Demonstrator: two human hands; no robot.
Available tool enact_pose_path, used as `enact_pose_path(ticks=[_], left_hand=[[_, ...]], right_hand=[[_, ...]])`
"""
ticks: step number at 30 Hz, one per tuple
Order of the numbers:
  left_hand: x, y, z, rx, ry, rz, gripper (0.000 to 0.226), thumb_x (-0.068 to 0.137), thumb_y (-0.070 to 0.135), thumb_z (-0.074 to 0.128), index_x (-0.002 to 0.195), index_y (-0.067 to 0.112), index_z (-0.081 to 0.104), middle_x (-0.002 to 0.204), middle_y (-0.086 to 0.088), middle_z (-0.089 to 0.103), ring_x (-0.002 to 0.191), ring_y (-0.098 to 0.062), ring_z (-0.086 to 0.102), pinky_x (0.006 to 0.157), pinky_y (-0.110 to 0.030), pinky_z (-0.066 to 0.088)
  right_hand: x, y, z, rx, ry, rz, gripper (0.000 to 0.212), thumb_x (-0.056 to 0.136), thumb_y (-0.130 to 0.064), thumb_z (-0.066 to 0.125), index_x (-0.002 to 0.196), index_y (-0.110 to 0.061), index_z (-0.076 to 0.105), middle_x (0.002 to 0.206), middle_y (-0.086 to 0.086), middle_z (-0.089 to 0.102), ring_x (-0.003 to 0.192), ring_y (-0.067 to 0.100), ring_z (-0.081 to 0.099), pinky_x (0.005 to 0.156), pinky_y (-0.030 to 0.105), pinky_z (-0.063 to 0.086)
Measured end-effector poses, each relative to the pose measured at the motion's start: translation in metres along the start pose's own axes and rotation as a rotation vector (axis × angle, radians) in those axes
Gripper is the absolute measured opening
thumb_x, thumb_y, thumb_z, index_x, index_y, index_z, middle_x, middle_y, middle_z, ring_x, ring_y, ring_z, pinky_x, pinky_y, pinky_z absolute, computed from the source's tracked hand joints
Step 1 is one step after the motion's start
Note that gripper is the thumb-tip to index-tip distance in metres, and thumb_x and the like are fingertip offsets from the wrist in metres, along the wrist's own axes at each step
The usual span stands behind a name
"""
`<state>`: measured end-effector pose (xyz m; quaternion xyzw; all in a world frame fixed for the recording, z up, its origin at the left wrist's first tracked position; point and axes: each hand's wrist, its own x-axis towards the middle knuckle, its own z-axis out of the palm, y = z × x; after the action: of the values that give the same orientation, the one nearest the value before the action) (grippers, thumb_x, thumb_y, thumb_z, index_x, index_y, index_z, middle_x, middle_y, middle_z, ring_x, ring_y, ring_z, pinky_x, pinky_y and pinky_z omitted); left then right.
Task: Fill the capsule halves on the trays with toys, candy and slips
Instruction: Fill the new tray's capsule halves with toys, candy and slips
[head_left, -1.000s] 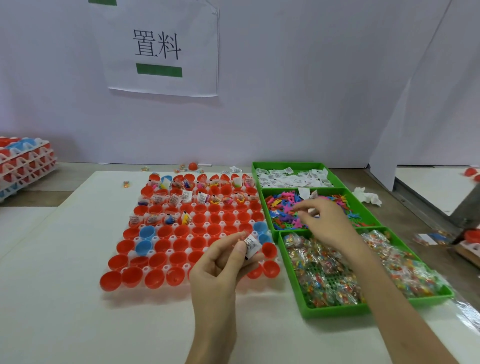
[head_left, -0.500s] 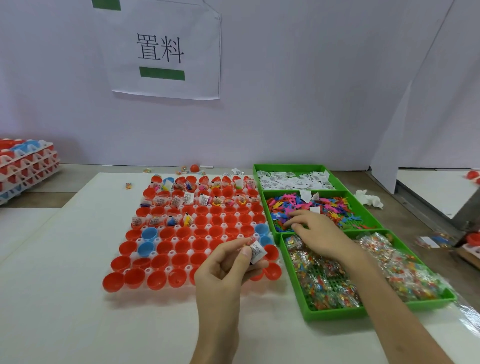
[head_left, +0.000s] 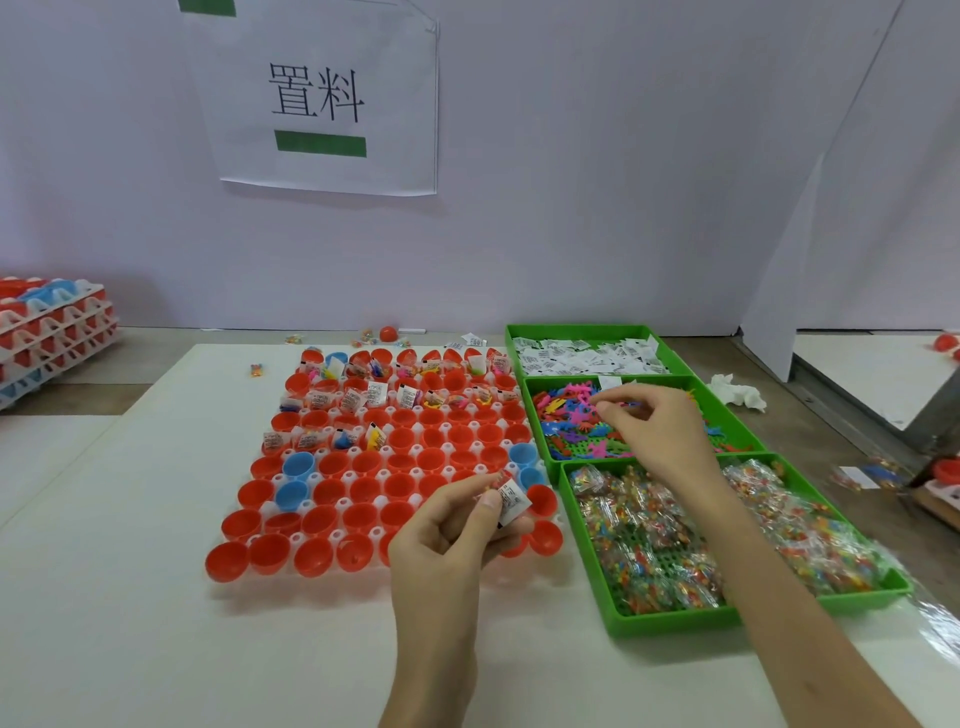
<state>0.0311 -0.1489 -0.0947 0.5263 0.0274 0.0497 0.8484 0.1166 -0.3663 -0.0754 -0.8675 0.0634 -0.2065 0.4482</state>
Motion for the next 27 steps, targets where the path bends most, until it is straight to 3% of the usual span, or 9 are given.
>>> enact_pose_path(ticks=[2, 5, 8, 11, 14, 17, 24, 27], left_hand=[[0.000, 0.000, 0.000, -0.003, -0.005, 0.001, 0.020, 0.090, 0.001, 0.066, 0.090, 0.015, 0.080, 0.085, -0.011, 0.077, 0.073, -0.029, 0.075, 0.061, -0.023, 0.059], [0.000, -0.001, 0.000, 0.007, -0.001, 0.007, 0.021, 0.090, 0.002, 0.066, 0.088, 0.017, 0.081, 0.084, -0.010, 0.078, 0.073, -0.028, 0.076, 0.061, -0.022, 0.059], [0.001, -0.002, 0.000, 0.011, 0.014, 0.012, 0.019, 0.090, 0.002, 0.067, 0.089, 0.016, 0.080, 0.084, -0.010, 0.078, 0.073, -0.027, 0.076, 0.061, -0.022, 0.059], [0.001, -0.001, 0.000, 0.021, 0.033, 0.024, 0.016, 0.089, 0.004, 0.068, 0.093, 0.015, 0.079, 0.087, -0.009, 0.078, 0.075, -0.027, 0.076, 0.062, -0.024, 0.060], [0.001, -0.001, 0.000, 0.001, 0.070, 0.030, 0.014, 0.089, 0.005, 0.069, 0.097, 0.012, 0.078, 0.089, -0.011, 0.078, 0.076, -0.029, 0.076, 0.063, -0.023, 0.059], [0.001, 0.001, 0.000, -0.012, 0.090, 0.029, 0.013, 0.089, 0.007, 0.070, 0.096, 0.013, 0.079, 0.090, -0.011, 0.078, 0.078, -0.029, 0.077, 0.063, -0.023, 0.060], [0.002, 0.001, -0.003, 0.009, 0.084, 0.023, 0.014, 0.088, 0.012, 0.071, 0.093, 0.021, 0.081, 0.094, -0.008, 0.078, 0.085, -0.028, 0.076, 0.067, -0.025, 0.060], [0.002, 0.001, -0.004, 0.009, 0.090, 0.010, 0.015, 0.079, 0.026, 0.074, 0.091, 0.028, 0.081, 0.092, -0.004, 0.078, 0.087, -0.022, 0.075, 0.067, -0.024, 0.059]], right_hand=[[-0.003, -0.004, -0.003, 0.204, 0.010, 0.024, 0.009, 0.084, -0.020, 0.079, 0.080, -0.026, 0.075, 0.082, -0.010, 0.075, 0.077, -0.001, 0.069, 0.066, 0.015, 0.050], [-0.006, -0.009, -0.002, 0.391, -0.002, 0.064, 0.016, 0.076, -0.012, 0.084, 0.075, -0.016, 0.068, 0.082, 0.004, 0.076, 0.077, 0.010, 0.071, 0.075, 0.031, 0.054], [-0.011, -0.020, 0.003, 0.497, -0.059, 0.078, 0.021, 0.074, -0.004, 0.082, 0.080, -0.014, 0.065, 0.085, 0.008, 0.077, 0.086, 0.019, 0.074, 0.084, 0.037, 0.057], [-0.020, -0.038, 0.007, 0.583, -0.233, 0.021, 0.030, 0.069, -0.013, 0.082, 0.096, -0.013, 0.068, 0.091, 0.008, 0.078, 0.091, 0.022, 0.075, 0.081, 0.029, 0.058], [-0.033, -0.055, 0.012, 0.567, -0.337, -0.098, 0.020, 0.069, -0.020, 0.080, 0.089, -0.020, 0.078, 0.090, 0.006, 0.078, 0.089, 0.020, 0.075, 0.075, 0.019, 0.057], [-0.044, -0.066, 0.017, 0.549, -0.421, -0.147, 0.014, 0.072, -0.021, 0.077, 0.085, -0.024, 0.079, 0.088, 0.004, 0.078, 0.086, 0.020, 0.076, 0.075, 0.019, 0.057], [-0.055, -0.076, 0.024, 0.505, -0.445, -0.171, 0.021, 0.067, -0.028, 0.082, 0.089, -0.026, 0.079, 0.085, 0.003, 0.077, 0.084, 0.018, 0.075, 0.073, 0.019, 0.057], [-0.055, -0.078, 0.021, 0.530, -0.444, -0.168, 0.018, 0.071, -0.025, 0.079, 0.088, -0.024, 0.080, 0.084, 0.004, 0.077, 0.081, 0.018, 0.075, 0.072, 0.019, 0.057]])
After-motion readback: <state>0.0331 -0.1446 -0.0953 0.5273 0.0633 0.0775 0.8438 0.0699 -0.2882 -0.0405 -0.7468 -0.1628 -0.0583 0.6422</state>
